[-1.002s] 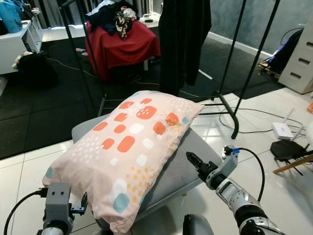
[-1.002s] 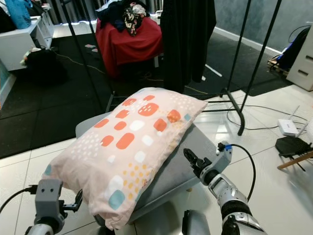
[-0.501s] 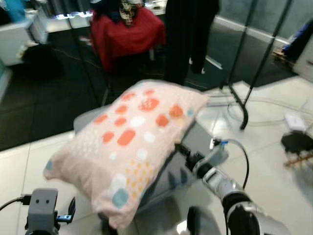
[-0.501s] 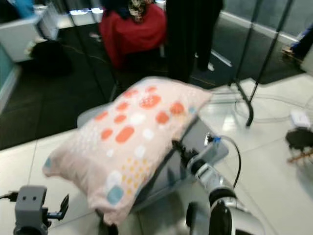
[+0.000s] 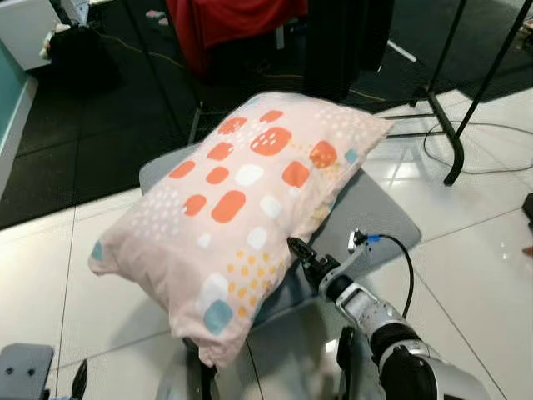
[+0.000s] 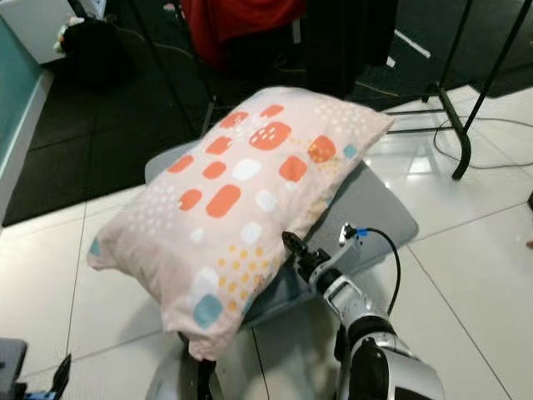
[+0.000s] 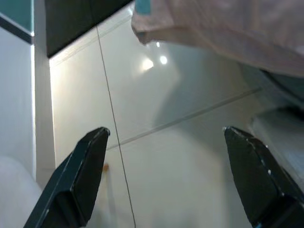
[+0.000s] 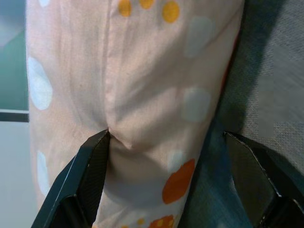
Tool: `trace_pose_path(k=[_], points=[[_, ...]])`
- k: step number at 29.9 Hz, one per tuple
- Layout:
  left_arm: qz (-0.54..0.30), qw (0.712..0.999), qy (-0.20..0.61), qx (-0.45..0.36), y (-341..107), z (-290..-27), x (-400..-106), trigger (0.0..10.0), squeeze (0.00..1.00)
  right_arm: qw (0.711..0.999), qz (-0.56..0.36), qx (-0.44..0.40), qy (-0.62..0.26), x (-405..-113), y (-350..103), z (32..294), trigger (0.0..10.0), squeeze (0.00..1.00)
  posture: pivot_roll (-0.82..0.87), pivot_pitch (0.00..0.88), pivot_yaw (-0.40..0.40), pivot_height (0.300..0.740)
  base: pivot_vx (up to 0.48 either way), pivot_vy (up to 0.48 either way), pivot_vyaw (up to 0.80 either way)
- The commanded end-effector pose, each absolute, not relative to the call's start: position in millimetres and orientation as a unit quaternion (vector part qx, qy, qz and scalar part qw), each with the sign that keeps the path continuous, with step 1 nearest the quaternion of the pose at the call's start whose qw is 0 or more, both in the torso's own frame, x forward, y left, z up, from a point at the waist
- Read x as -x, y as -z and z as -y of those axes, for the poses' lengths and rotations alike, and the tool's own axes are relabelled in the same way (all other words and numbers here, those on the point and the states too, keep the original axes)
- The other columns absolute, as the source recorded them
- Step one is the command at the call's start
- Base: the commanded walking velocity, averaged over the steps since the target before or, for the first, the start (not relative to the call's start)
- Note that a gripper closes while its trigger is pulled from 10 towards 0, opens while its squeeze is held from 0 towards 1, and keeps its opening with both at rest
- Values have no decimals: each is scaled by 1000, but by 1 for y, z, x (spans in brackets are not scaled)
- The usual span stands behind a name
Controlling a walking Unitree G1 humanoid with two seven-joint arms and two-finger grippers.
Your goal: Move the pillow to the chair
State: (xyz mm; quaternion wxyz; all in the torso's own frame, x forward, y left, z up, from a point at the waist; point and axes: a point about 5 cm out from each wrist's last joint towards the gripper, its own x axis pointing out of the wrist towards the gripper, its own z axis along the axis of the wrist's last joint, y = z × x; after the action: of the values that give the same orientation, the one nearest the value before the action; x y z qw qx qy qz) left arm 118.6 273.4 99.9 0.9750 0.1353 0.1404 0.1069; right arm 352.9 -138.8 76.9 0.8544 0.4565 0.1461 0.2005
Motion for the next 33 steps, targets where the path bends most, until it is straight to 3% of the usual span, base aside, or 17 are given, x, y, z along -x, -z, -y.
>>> trace_pose_path(k=[1,11,21,22,27,28,33], points=[[-156,971,-113,-145,-106,-279,-109,10000,0,845,-152,-462,-224,-351,-77,130,10000,0,151,406,139,385,0,0,0],[-175,968,-103,-146,-114,-272,-98,10000,0,822,-74,-457,-332,-370,-127,118,10000,0,136,448,136,342,0,0,0],[-195,966,-94,-139,-113,-265,-92,10000,0,809,-90,-450,-367,-371,-133,104,10000,0,140,443,137,342,0,0,0],[-197,966,-93,-138,-114,-264,-92,10000,0,799,-80,-470,-367,-372,-135,100,7255,0,141,448,138,342,0,0,0],[-197,966,-93,-138,-115,-264,-91,10000,0,795,-68,-479,-367,-372,-138,99,7255,0,141,448,138,342,0,0,0],[-197,966,-93,-138,-115,-264,-91,10000,0,795,-68,-479,-367,-372,-138,99,0,0,141,448,138,342,0,0,0],[-200,965,-95,-139,-115,-265,-90,10000,0,788,-57,-470,-394,-375,-150,84,0,0,134,460,130,342,0,0,0]])
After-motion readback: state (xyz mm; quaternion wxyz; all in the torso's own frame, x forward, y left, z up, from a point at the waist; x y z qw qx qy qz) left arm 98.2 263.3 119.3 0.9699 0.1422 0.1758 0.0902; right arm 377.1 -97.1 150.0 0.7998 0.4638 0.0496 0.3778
